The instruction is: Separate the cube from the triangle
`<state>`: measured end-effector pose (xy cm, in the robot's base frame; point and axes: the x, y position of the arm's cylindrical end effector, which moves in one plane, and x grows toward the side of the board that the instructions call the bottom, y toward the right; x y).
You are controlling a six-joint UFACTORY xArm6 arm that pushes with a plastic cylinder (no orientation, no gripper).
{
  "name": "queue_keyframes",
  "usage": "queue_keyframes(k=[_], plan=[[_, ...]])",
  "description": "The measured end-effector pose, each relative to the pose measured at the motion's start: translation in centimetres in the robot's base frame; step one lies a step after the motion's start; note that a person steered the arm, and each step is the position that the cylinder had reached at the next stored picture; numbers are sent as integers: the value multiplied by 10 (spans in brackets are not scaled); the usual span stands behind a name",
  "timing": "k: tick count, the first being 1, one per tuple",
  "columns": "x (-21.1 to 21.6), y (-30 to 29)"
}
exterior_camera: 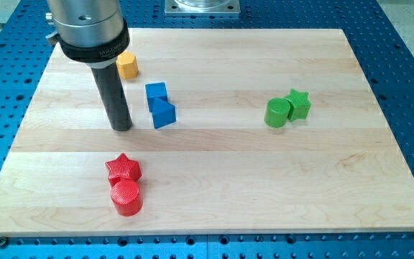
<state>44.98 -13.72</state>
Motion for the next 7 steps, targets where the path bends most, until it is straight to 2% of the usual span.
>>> queue_keyframes(k=[3,4,7], plan=[[27,45],[12,45],[-70,39]])
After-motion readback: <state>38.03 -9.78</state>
